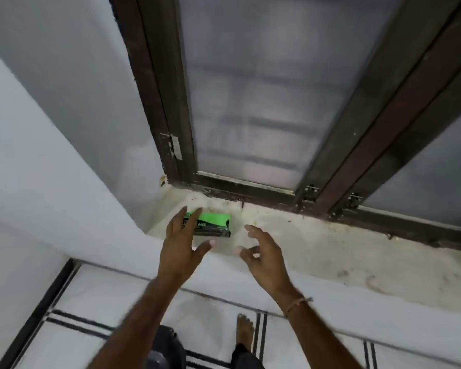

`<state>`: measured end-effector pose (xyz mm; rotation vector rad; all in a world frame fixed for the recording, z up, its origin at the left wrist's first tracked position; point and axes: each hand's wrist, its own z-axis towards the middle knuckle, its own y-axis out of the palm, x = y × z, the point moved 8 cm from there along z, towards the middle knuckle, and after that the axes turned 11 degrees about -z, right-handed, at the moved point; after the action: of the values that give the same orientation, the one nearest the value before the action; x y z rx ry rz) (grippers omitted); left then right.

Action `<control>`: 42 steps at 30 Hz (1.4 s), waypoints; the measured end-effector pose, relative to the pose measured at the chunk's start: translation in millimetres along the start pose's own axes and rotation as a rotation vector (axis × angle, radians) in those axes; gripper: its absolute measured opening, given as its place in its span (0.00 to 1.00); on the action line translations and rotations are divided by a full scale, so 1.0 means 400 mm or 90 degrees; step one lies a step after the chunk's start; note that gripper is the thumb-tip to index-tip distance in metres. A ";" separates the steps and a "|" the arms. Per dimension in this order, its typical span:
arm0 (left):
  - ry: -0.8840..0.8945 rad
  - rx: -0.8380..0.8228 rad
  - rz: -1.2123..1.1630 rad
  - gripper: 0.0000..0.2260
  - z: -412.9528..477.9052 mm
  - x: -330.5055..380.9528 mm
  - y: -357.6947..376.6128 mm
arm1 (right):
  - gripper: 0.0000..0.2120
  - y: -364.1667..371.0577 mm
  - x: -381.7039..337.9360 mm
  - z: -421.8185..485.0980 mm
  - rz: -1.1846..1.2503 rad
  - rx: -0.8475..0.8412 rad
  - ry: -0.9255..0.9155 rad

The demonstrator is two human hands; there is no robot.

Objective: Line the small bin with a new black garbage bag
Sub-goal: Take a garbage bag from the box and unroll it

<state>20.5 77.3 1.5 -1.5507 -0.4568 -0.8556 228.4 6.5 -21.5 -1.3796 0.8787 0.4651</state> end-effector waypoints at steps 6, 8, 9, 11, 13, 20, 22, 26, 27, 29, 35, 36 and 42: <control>-0.083 -0.051 0.094 0.32 0.092 -0.055 0.052 | 0.35 0.092 -0.014 0.155 -0.027 -0.154 -0.084; -0.074 -0.045 0.074 0.28 0.099 -0.047 0.052 | 0.32 0.098 -0.016 0.173 -0.022 -0.159 -0.095; -0.067 -0.044 0.072 0.27 0.103 -0.041 0.051 | 0.29 0.096 -0.019 0.180 -0.023 -0.153 -0.099; -0.058 -0.031 0.059 0.26 0.102 -0.039 0.043 | 0.25 0.087 -0.014 0.184 -0.015 -0.142 -0.091; -0.051 -0.017 0.025 0.24 0.086 -0.045 0.033 | 0.20 0.072 0.001 0.176 0.035 -0.139 -0.060; -0.065 0.061 -0.195 0.25 0.016 -0.048 -0.018 | 0.23 0.018 0.030 0.159 0.142 -0.161 0.004; -0.063 0.073 -0.206 0.24 0.009 -0.035 -0.024 | 0.21 -0.022 -0.011 0.162 0.086 -0.075 -0.073; -0.072 0.113 -0.215 0.23 0.007 -0.027 -0.036 | 0.09 -0.052 -0.114 0.142 0.111 -0.066 -0.205; -0.080 0.126 -0.219 0.23 0.008 -0.023 -0.040 | 0.08 -0.049 -0.128 0.138 0.118 -0.078 -0.218; -0.087 0.145 -0.226 0.23 0.010 -0.013 -0.045 | 0.08 -0.040 -0.139 0.133 0.136 -0.092 -0.217; -0.077 0.154 -0.207 0.22 0.011 0.003 -0.047 | 0.16 -0.038 -0.135 0.125 0.158 -0.091 -0.206; -0.080 0.152 -0.204 0.22 0.009 0.002 -0.046 | 0.19 -0.039 -0.136 0.124 0.162 -0.092 -0.206; -0.039 0.129 -0.173 0.22 0.004 0.023 -0.054 | 0.27 -0.033 -0.134 0.129 0.155 -0.124 -0.192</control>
<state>11.3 81.0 22.8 -1.3488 -0.7883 -0.9398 219.0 64.9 25.5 -1.3371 0.7694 0.9410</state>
